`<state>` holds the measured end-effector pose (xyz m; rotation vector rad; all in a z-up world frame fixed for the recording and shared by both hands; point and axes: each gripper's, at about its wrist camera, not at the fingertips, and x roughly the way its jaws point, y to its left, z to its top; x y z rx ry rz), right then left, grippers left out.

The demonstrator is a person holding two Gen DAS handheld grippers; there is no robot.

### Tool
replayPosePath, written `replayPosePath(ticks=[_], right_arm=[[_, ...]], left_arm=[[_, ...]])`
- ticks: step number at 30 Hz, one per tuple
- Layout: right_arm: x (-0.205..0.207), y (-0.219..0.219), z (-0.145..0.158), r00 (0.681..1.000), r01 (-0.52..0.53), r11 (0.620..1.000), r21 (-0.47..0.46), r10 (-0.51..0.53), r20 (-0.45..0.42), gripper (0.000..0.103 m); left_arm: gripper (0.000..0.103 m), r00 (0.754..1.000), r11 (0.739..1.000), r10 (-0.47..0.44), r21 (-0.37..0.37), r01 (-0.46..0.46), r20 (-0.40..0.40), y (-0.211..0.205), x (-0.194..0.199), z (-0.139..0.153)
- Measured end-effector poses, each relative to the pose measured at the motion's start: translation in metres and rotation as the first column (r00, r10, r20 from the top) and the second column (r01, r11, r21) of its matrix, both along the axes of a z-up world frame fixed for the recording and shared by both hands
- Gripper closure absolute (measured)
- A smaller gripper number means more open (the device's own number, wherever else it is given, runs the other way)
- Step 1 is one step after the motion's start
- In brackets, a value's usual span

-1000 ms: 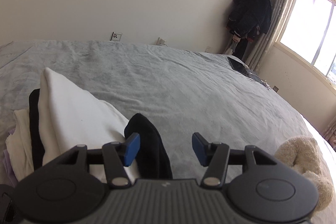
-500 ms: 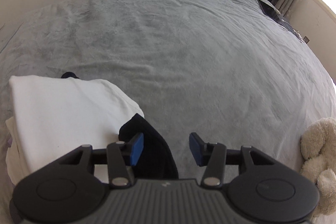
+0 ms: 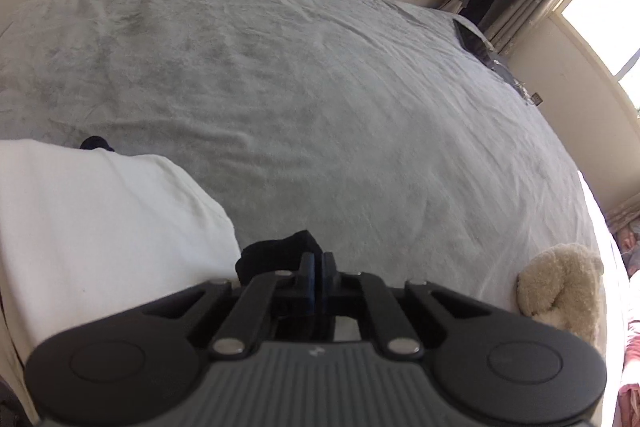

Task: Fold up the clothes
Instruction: 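Lift the black sleeve cuff upward with the left gripper, stretching the sleeve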

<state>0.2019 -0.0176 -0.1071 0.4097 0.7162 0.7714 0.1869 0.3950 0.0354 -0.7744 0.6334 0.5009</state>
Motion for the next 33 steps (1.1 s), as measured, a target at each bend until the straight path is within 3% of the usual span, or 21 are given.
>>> replayPosePath(ticks=[3,4,7,11,17,19,22,25,33], right_arm=[[0.000,0.000,0.000,1.000,0.000,1.000,0.001,0.000,-0.001,0.067],[0.000,0.000,0.000,1.000,0.000,1.000,0.001,0.000,-0.001,0.067],[0.000,0.000,0.000,1.000,0.000,1.000,0.001,0.000,-0.001,0.067],[0.001,0.000,0.000,1.000,0.000,1.000,0.002,0.000,-0.001,0.067],[0.001,0.000,0.000,1.000,-0.001,1.000,0.003,0.001,-0.001,0.066],[0.001,0.001,0.000,1.000,-0.004,1.000,0.004,0.004,0.000,0.064],[0.000,0.001,0.000,1.000,-0.006,1.000,0.001,0.006,0.004,0.063],[-0.001,0.002,0.001,1.000,-0.007,1.000,-0.001,0.007,0.007,0.063],[0.000,0.002,0.000,1.000,-0.007,1.000,0.000,0.007,0.006,0.063]], left_arm=[[0.101,0.990,0.998,-0.048,0.033,0.044,0.133,-0.006,-0.013,0.015],[0.101,0.989,0.998,-0.050,0.056,0.042,0.137,-0.007,-0.015,0.018],[0.101,0.999,0.984,-0.027,0.178,0.031,-0.024,-0.009,-0.014,0.020],[0.100,0.965,0.972,0.066,0.235,-0.005,-0.254,0.005,-0.013,0.004],[0.098,0.927,0.968,0.132,0.249,-0.043,-0.351,0.018,-0.024,-0.004],[0.088,0.924,0.962,0.136,0.272,-0.036,-0.358,0.014,-0.027,-0.001],[0.064,0.938,0.965,0.122,0.259,-0.036,-0.326,0.010,-0.030,0.005],[0.053,0.953,0.970,0.113,0.237,-0.045,-0.280,0.007,-0.028,0.009],[0.049,0.964,0.993,0.104,0.086,-0.085,-0.245,0.005,0.001,-0.015]])
